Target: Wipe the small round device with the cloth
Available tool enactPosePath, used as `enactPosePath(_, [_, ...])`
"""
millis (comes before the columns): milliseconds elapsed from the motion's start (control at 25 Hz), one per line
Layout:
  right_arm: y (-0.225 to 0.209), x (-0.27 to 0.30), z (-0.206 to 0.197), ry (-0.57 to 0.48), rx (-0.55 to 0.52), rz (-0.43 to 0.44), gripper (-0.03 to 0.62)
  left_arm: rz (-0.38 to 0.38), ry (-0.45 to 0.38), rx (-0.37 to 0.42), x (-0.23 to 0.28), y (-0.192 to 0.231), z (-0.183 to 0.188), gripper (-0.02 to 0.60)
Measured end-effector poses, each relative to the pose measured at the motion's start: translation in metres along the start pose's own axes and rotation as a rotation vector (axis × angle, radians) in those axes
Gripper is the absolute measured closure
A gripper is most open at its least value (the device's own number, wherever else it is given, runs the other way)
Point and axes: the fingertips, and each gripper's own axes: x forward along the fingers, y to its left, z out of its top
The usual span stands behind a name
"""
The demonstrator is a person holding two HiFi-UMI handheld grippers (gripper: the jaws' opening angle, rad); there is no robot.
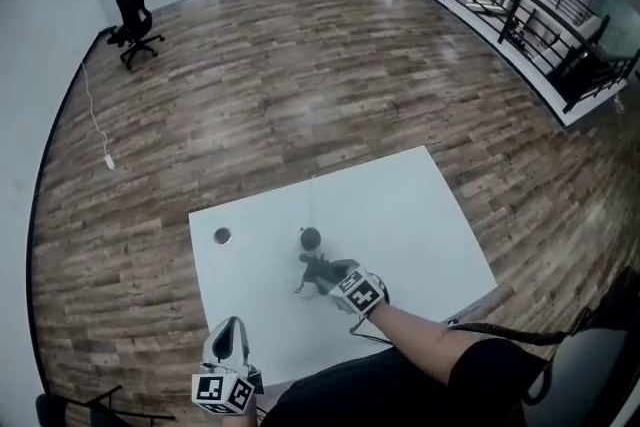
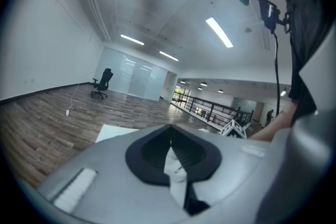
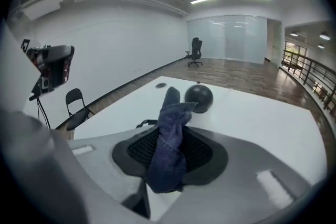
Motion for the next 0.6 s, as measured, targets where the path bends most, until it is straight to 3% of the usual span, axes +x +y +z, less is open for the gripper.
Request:
enactPosePath(160, [-0.014, -0.019, -0.051, 0.061, 0.118, 0.001, 0.467, -0.040, -0.022, 0.036, 0.021, -0.025, 0.009, 0.575])
enactPosePath(400, [-0.046, -0.057, -0.145, 0.103, 0.605, -0.043, 0.467, -0.106, 0.005, 0.064, 0.054, -0.071, 0.007, 0.575])
enactPosePath(600, [-0.057, -0.068, -0.190, 0.160, 0.657, -0.066, 0.466, -0.150, 0.029, 0.095, 0.066, -0.101, -0.002, 0.575])
